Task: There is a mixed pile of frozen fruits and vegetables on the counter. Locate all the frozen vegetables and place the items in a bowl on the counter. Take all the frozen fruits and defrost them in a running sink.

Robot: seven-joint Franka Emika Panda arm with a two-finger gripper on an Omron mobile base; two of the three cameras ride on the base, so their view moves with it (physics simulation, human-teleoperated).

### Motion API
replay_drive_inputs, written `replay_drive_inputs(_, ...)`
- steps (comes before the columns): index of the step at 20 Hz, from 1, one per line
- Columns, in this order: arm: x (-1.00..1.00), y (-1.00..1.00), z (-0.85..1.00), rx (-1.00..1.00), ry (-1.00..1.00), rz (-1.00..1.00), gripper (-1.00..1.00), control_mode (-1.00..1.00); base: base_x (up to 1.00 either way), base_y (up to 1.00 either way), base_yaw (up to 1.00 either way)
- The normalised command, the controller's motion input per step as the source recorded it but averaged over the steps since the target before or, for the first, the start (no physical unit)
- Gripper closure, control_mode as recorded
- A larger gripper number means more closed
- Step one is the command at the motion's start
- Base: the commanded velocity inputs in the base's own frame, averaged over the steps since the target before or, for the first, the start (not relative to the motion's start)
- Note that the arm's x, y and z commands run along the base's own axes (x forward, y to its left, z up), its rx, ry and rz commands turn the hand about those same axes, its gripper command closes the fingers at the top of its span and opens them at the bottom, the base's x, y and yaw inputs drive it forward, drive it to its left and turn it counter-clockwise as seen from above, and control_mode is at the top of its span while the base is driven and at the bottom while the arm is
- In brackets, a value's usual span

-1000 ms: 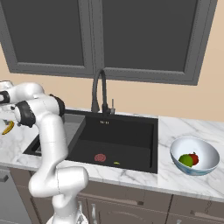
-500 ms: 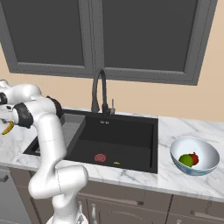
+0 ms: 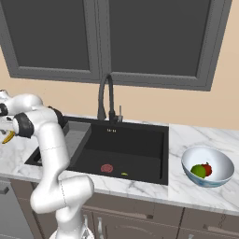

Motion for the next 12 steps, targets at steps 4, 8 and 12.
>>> replay_drive_inputs(4,0.37,0.24,-0.05,-0.02,0.00,0.00,-1.00,-1.00,0.00,0.00,0.00)
replay_drive_inputs(8,0.34,0.40,-0.09,-0.05,0.02,0.00,-1.00,-1.00,0.00,0.00,0.00)
replay_drive_inputs(12,0.26,0.32,-0.12,-0.06,0.06,0.00,-1.00,-1.00,0.00,0.00,0.00)
